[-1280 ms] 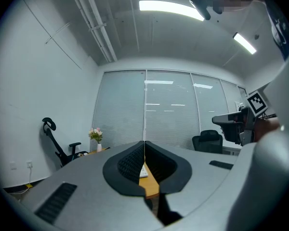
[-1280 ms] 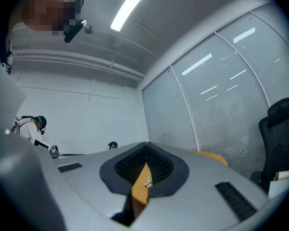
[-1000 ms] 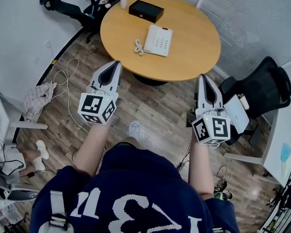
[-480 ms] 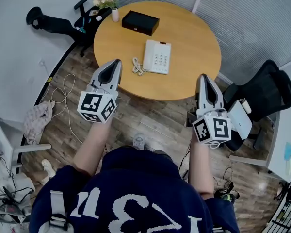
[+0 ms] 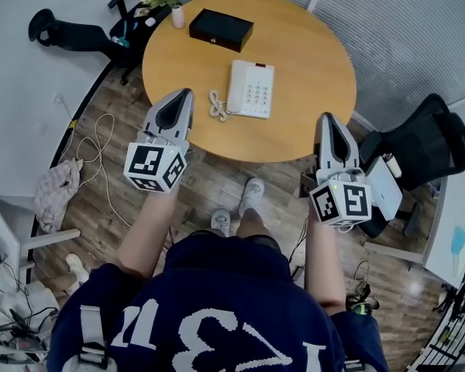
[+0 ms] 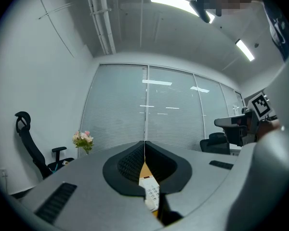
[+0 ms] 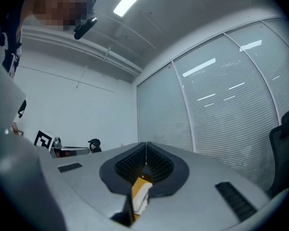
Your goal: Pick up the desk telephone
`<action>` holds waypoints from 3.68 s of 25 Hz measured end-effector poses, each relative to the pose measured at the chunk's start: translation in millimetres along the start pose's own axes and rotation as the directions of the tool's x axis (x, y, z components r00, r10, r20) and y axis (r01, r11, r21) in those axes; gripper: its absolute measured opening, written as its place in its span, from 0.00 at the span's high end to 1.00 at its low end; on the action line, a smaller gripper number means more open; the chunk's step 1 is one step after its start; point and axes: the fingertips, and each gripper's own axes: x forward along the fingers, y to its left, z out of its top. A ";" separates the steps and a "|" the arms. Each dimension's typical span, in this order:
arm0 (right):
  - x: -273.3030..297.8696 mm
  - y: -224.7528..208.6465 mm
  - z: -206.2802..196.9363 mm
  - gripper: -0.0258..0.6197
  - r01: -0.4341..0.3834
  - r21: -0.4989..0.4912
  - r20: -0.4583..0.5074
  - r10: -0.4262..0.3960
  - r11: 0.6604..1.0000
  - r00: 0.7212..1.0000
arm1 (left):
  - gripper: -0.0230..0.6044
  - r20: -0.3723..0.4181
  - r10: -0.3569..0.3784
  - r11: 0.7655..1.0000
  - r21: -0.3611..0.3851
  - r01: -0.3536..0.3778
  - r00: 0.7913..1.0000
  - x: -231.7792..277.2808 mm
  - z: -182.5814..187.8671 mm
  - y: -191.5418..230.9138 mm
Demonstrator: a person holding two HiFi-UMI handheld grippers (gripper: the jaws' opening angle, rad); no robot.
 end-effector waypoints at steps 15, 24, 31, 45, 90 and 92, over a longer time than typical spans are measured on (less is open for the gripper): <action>151.4 -63.5 7.5 0.92 -0.150 -0.008 0.027 0.150 0.989 0.988 | 0.94 0.079 0.114 0.993 0.003 -0.115 0.990 110.0 15.1 50.5; 213.2 -113.6 -4.2 0.92 -0.201 0.025 0.024 0.201 0.979 0.979 | 0.94 0.065 0.177 0.984 0.004 -0.177 0.982 167.3 -0.7 60.0; 231.0 -115.8 -13.2 0.92 -0.223 0.059 0.028 0.222 0.973 0.975 | 0.94 0.040 0.192 0.981 0.004 -0.192 0.981 186.6 -10.3 70.9; 249.6 -117.5 -24.6 0.91 -0.119 0.057 0.013 0.118 0.991 0.993 | 0.93 -0.002 0.083 0.996 -0.030 -0.083 0.997 226.2 -27.2 93.8; 226.5 -81.1 -374.7 0.60 -0.026 0.490 -0.623 0.371 0.871 0.688 | 0.50 -0.512 -0.397 0.821 -0.569 0.045 0.762 225.0 -303.9 28.8; 226.6 -79.1 -376.0 0.59 -0.026 0.496 -0.625 0.377 0.868 0.684 | 0.49 -0.526 -0.401 0.822 -0.567 0.042 0.750 224.6 -307.5 25.5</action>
